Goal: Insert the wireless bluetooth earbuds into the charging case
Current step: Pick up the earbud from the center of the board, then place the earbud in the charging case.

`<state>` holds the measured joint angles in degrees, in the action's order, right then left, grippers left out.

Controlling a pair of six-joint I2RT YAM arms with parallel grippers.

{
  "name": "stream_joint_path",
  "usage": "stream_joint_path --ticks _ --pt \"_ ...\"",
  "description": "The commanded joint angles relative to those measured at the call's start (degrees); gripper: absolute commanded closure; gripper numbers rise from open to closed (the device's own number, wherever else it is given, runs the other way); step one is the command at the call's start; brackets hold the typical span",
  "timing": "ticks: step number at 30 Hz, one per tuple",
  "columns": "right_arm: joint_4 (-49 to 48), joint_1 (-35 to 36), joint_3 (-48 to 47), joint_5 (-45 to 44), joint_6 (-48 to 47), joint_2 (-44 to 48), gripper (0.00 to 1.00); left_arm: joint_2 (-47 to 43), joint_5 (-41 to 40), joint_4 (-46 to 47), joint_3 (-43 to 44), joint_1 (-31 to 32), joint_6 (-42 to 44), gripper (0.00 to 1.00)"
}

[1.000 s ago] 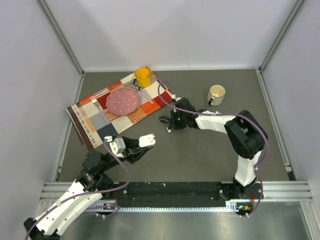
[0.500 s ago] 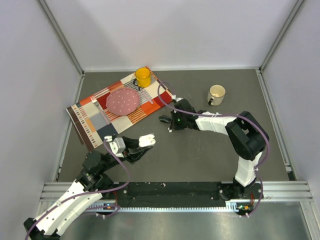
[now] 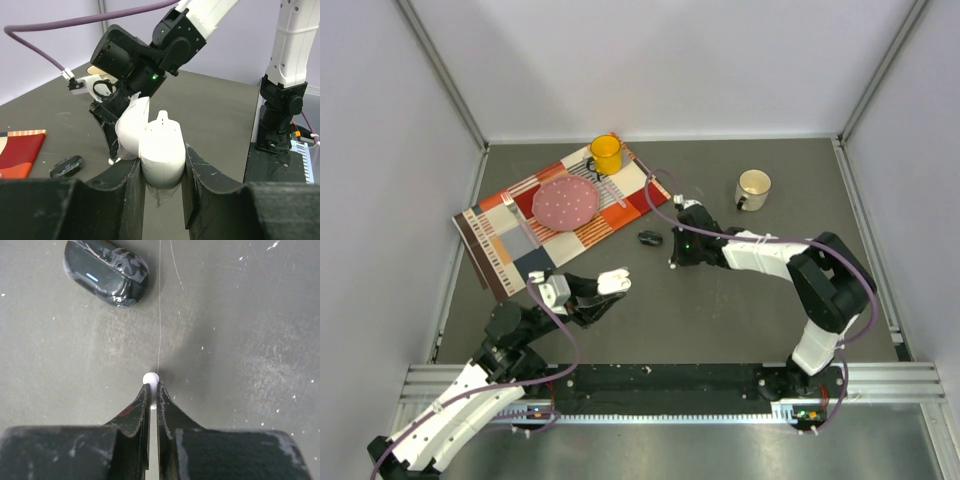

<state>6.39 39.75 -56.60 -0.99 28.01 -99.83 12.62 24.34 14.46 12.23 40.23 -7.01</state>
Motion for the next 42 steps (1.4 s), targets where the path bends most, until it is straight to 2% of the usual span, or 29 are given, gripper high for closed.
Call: stream_joint_path --ticks 1,9,15,19,23,27,32,36,38,40,42 --pt "-1.38 0.33 0.26 0.64 -1.82 6.91 1.0 -0.93 -0.7 0.92 1.04 0.11 -0.64 1.0" --pt "-5.68 0.33 1.14 5.12 -6.03 17.11 1.0 -0.76 -0.7 1.1 1.13 0.2 -0.9 1.0" --pt "-14.9 0.24 6.84 9.43 -13.5 29.14 1.0 -0.85 -0.78 1.45 0.95 0.2 -0.91 1.0" --pt "-17.12 0.33 8.43 13.81 -19.81 34.78 1.0 -0.85 -0.78 2.24 0.52 0.2 -1.08 1.0" --pt "-12.12 0.33 5.11 14.01 -24.14 37.69 1.0 -0.49 -0.7 3.03 0.6 0.2 -1.26 1.0" --pt "-1.4 0.33 -5.33 16.89 -26.42 37.26 1.0 0.21 -1.22 5.48 1.04 0.2 -0.91 1.0" --pt "3.61 0.33 -13.78 27.25 -23.97 35.86 1.0 3.1 -1.05 10.24 2.7 0.2 1.9 1.0" --pt "7.14 0.33 -21.61 39.9 -23.88 34.18 1.0 6.7 -0.78 11.12 5.7 0.2 4.8 1.0" --pt "7.14 0.42 -22.67 47.9 -22.92 34.09 1.0 8.11 1.14 13.13 6.75 0.2 6.47 1.0" --pt "6.88 0.59 -22.42 51.43 -21.43 34.79 1.0 10.05 2.03 13.67 8.33 0.2 8.58 1.0" --pt "6.97 0.77 -20.41 51.27 -19.49 36.45 1.0 10.75 2.12 14.36 9.21 0.2 8.24 1.0"
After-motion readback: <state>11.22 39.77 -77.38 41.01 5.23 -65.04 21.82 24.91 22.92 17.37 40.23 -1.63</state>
